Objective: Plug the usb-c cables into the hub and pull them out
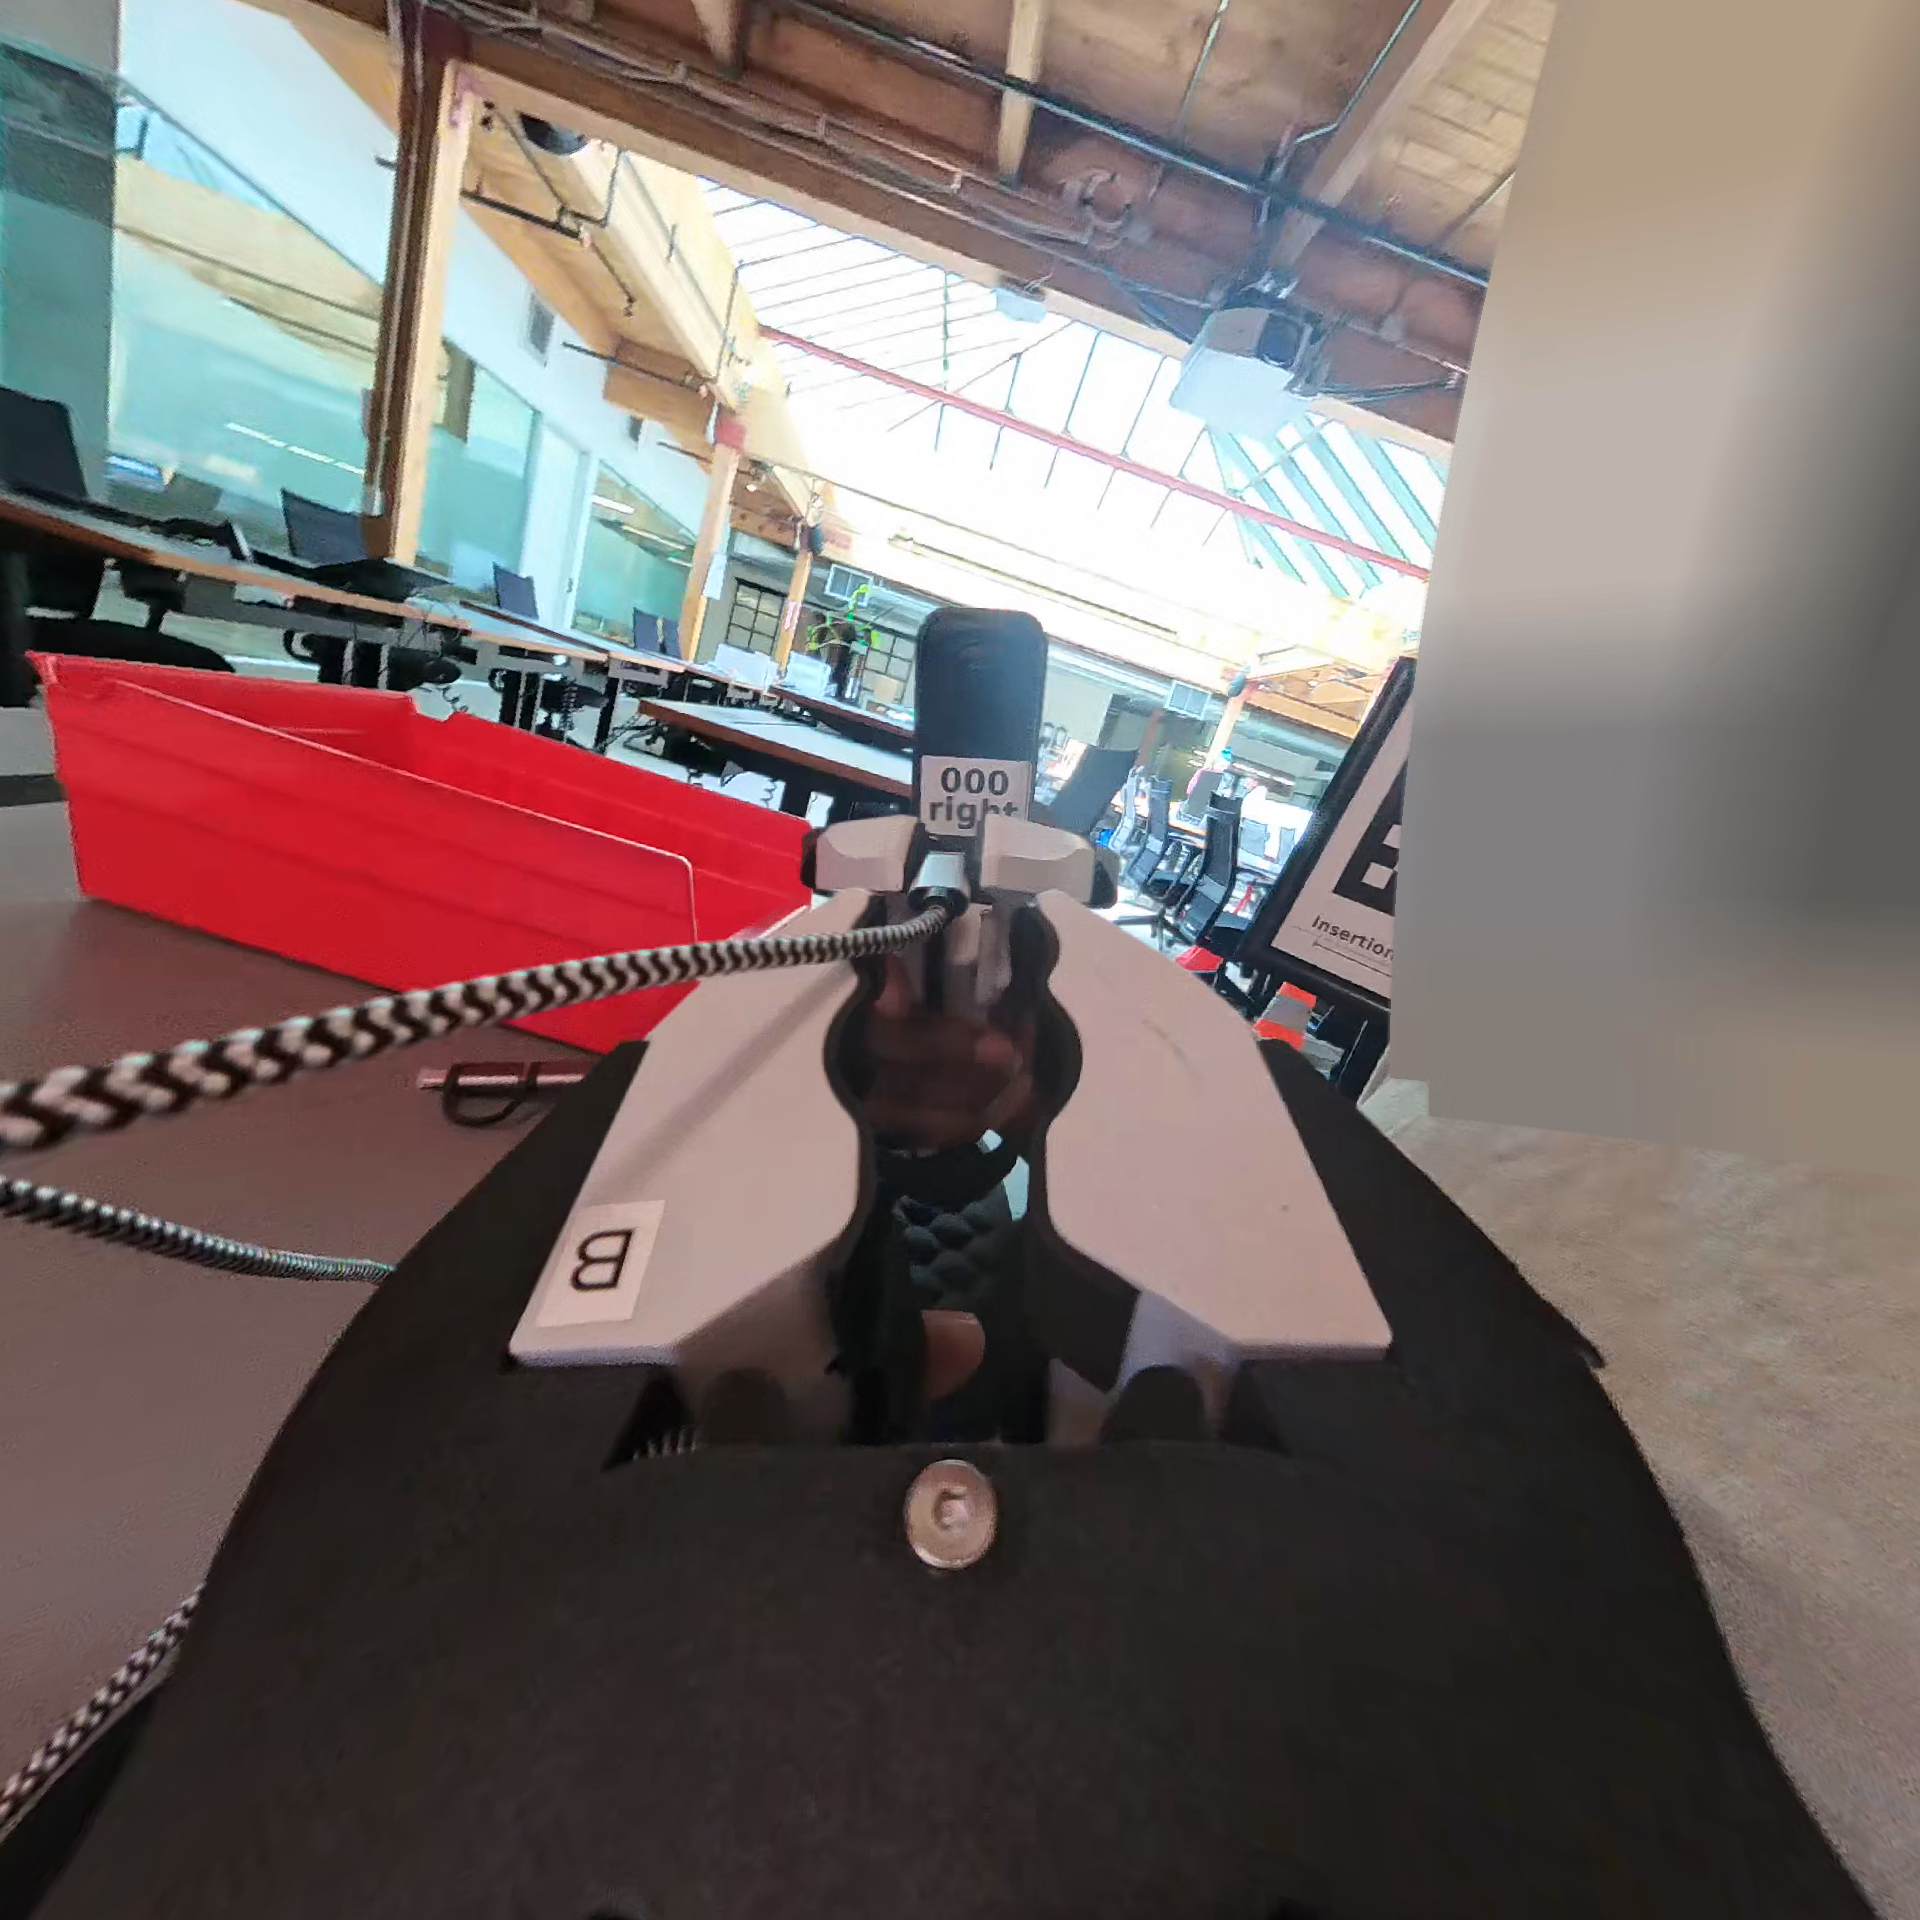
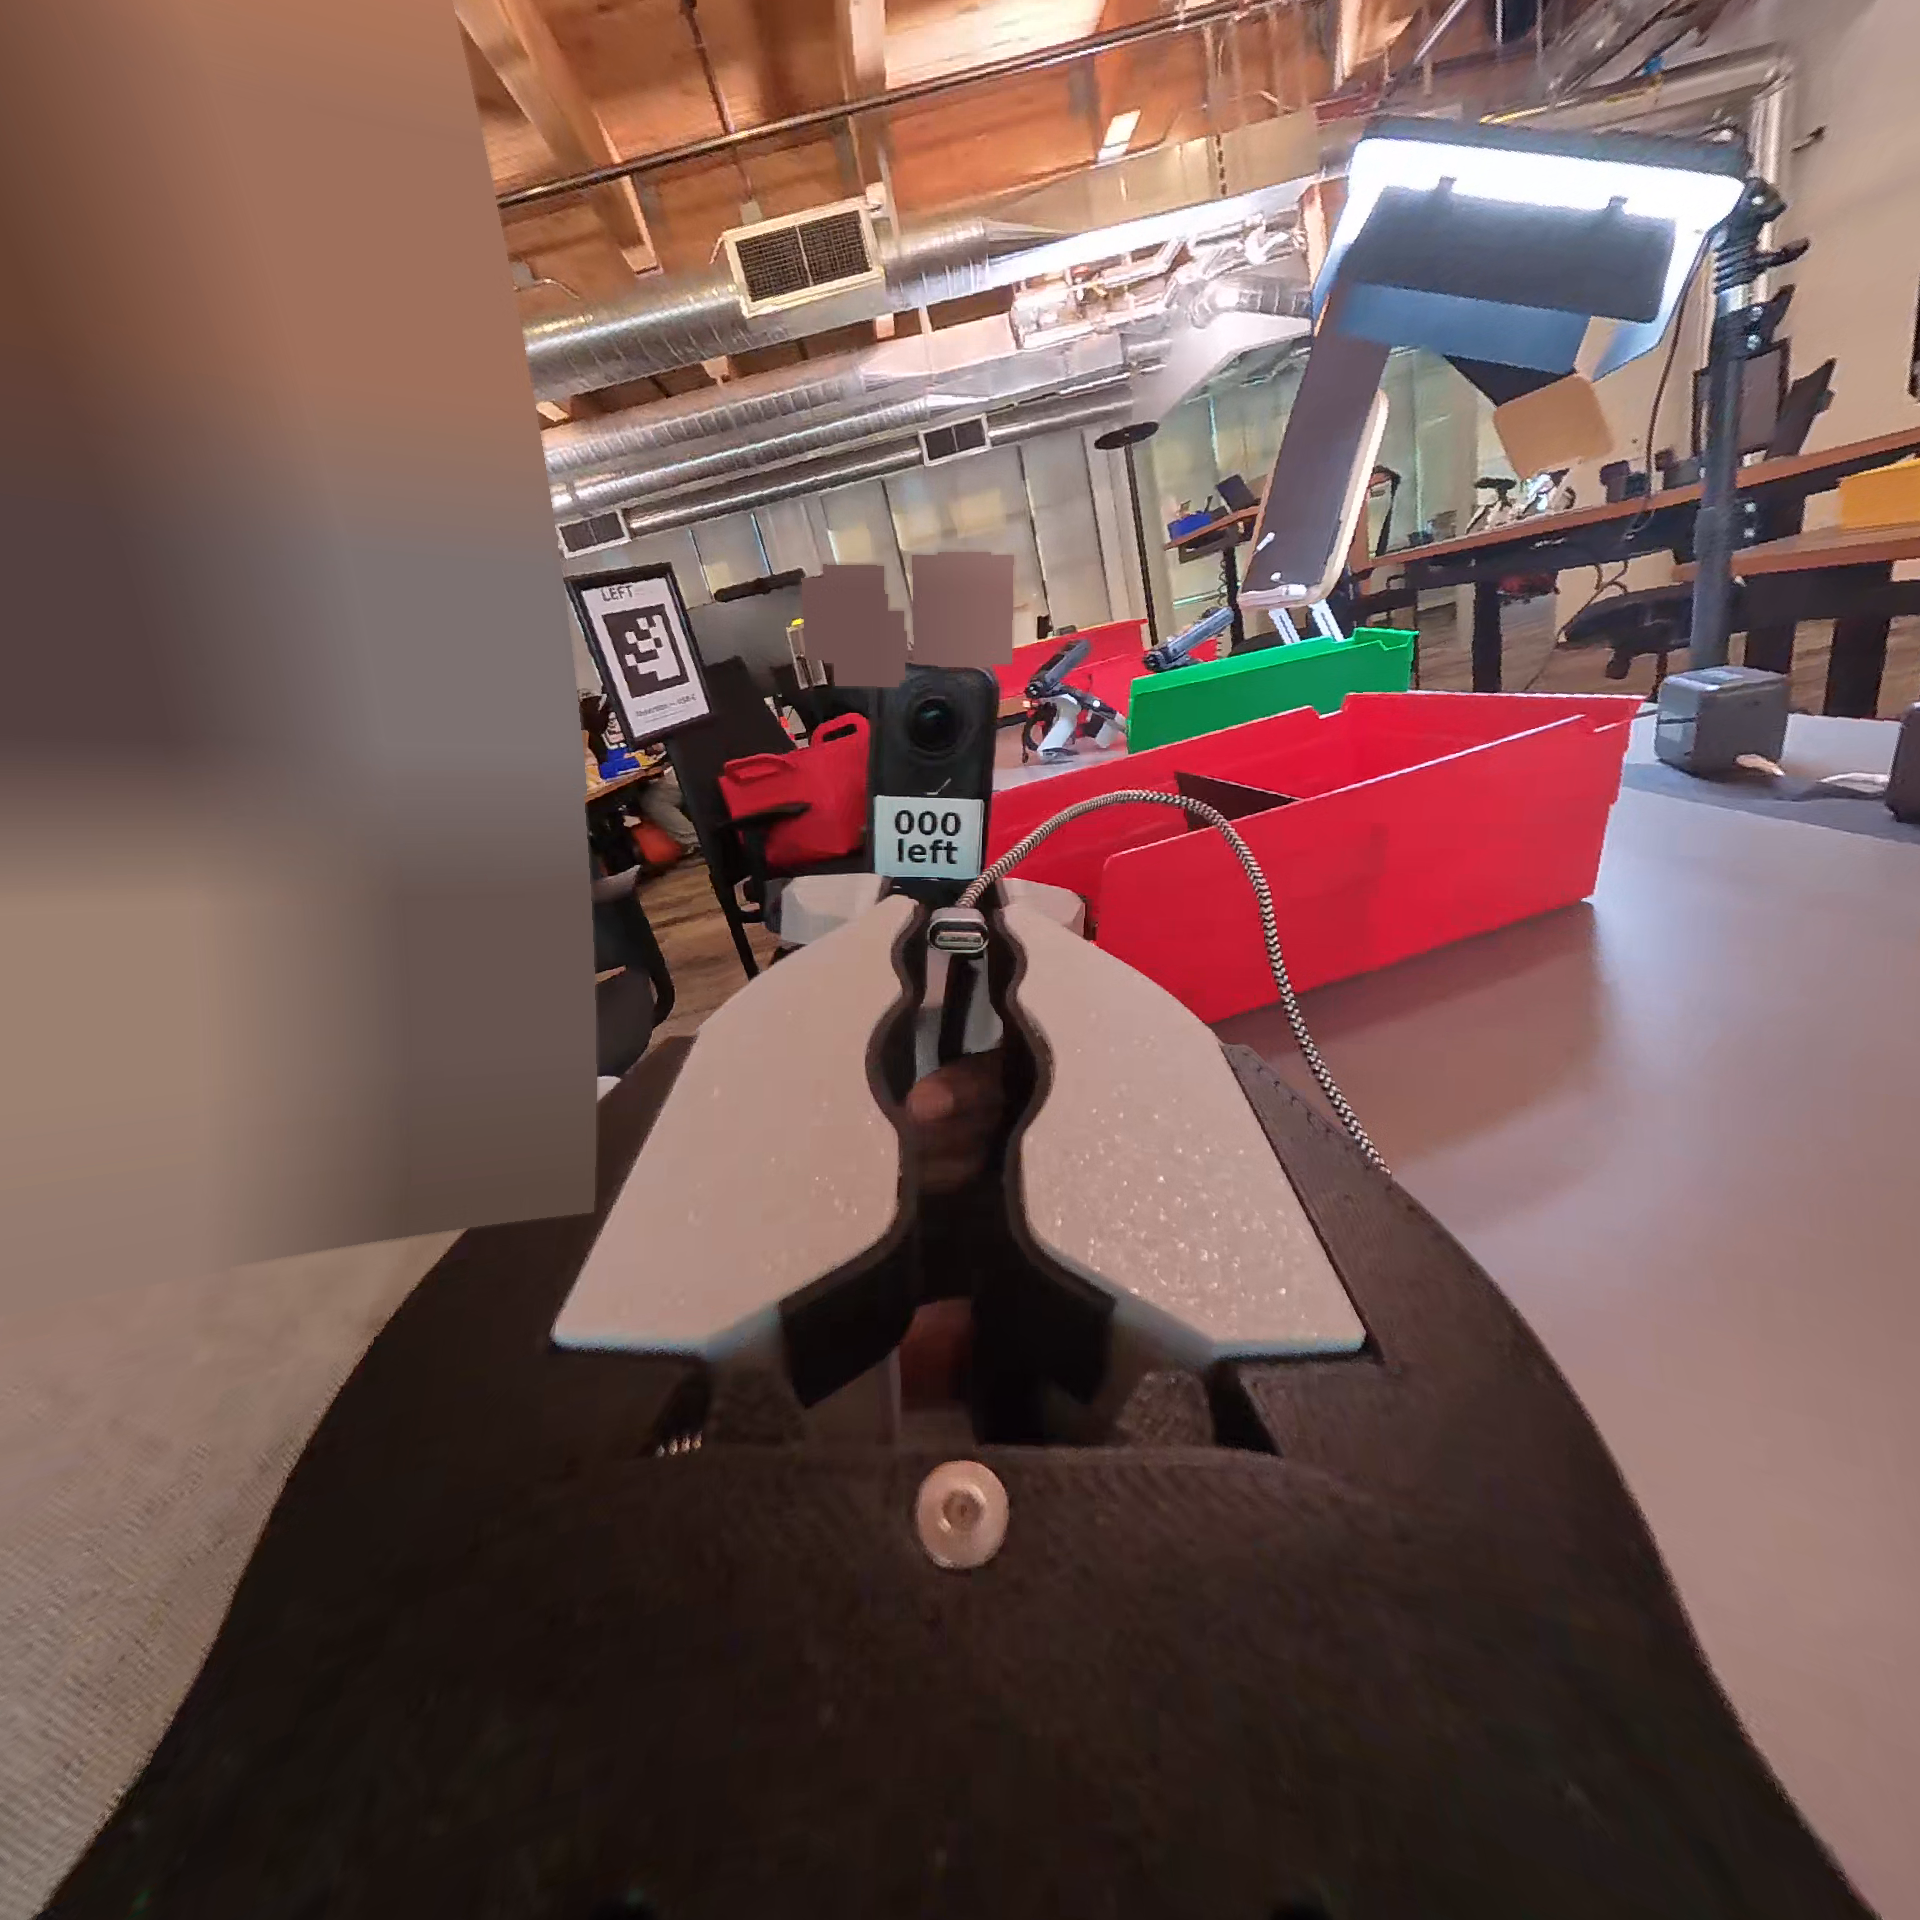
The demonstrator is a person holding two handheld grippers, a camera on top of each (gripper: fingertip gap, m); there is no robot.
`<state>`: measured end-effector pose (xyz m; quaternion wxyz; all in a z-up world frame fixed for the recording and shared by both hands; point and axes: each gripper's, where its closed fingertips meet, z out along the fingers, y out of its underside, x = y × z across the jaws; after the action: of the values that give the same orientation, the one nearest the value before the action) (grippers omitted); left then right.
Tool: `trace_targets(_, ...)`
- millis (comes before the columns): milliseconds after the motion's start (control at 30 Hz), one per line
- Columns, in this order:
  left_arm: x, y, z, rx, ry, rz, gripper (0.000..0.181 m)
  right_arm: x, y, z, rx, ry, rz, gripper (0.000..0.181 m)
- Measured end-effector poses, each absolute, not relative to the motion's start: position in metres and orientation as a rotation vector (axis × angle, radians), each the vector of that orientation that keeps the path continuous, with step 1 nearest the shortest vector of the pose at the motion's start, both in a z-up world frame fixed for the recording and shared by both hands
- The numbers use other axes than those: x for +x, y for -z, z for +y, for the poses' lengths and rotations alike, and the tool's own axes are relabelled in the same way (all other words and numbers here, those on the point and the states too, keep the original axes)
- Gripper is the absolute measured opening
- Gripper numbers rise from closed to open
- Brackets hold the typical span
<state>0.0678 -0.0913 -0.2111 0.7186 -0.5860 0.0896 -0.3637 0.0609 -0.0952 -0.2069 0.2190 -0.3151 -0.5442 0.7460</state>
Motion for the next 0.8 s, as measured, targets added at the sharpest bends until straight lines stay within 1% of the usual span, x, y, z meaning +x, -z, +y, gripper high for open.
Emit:
trace_targets(100, 0.068, 0.214, -0.092, -1.306, 0.778, 0.211, 0.016, 0.063, 0.209, -0.097, -0.867, -2.070, -1.529, 0.010)
trace_targets(267, 0.071, 0.218, -0.093, -1.340, 0.751, 0.236, 0.016, 0.063, 0.211, -0.102, -0.855, -2.070, -1.540, 0.010)
trace_targets(600, 0.073, 0.219, -0.095, -1.332, 0.827, 0.226, 0.010, 0.065, 0.217, -0.105, -0.839, -2.010, -1.601, 0.010)
trace_targets(800, 0.072, 0.223, -0.097, -1.347, 0.744, 0.259, 0.009, 0.065, 0.220, -0.106, -0.850, -2.000, -1.632, 0.010)
